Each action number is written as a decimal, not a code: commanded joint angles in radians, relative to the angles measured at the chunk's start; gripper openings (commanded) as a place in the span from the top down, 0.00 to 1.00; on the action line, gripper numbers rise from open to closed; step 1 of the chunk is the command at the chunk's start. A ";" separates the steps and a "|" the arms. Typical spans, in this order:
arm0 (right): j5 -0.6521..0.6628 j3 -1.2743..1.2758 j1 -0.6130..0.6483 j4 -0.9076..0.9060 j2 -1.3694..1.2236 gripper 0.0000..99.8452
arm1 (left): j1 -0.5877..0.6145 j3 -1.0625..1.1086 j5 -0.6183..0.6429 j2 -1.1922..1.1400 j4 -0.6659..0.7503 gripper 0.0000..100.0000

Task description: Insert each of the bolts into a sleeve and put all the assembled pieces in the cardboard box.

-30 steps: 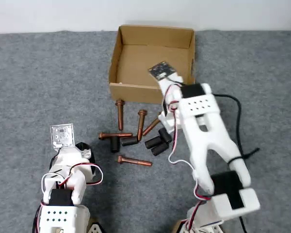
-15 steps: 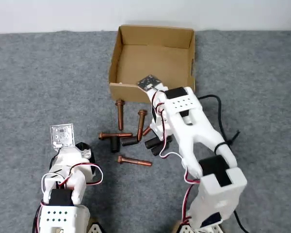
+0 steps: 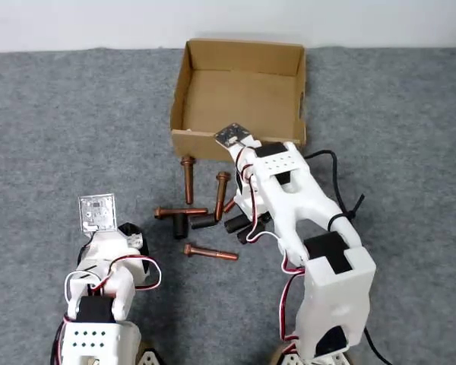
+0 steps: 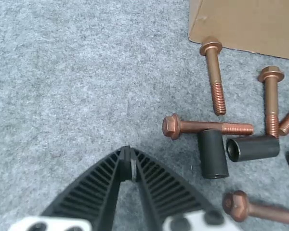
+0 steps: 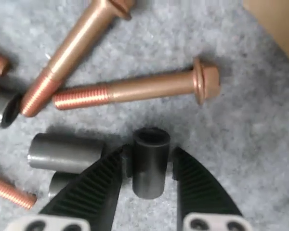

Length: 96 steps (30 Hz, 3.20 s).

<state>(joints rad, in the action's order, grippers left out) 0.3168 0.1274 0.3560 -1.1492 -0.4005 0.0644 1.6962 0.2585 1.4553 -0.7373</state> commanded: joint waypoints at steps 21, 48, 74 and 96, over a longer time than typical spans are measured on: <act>-0.064 -0.048 -0.019 -0.472 0.527 0.99 | 0.005 -0.007 0.006 0.003 -0.003 0.99; -0.147 0.127 -0.389 -0.641 1.127 0.99 | 0.005 -0.007 0.006 0.003 -0.003 0.99; -0.138 0.485 -0.507 -0.641 1.630 0.99 | -0.141 -0.007 0.006 0.003 -0.002 0.99; -0.138 0.496 -0.507 -0.641 1.632 0.99 | -0.229 -0.509 -0.359 -0.008 -0.213 0.99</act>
<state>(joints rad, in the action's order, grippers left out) 0.1803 0.6291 -0.1396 -1.7522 1.2398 -0.1703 1.3249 -0.0959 1.4538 -0.8692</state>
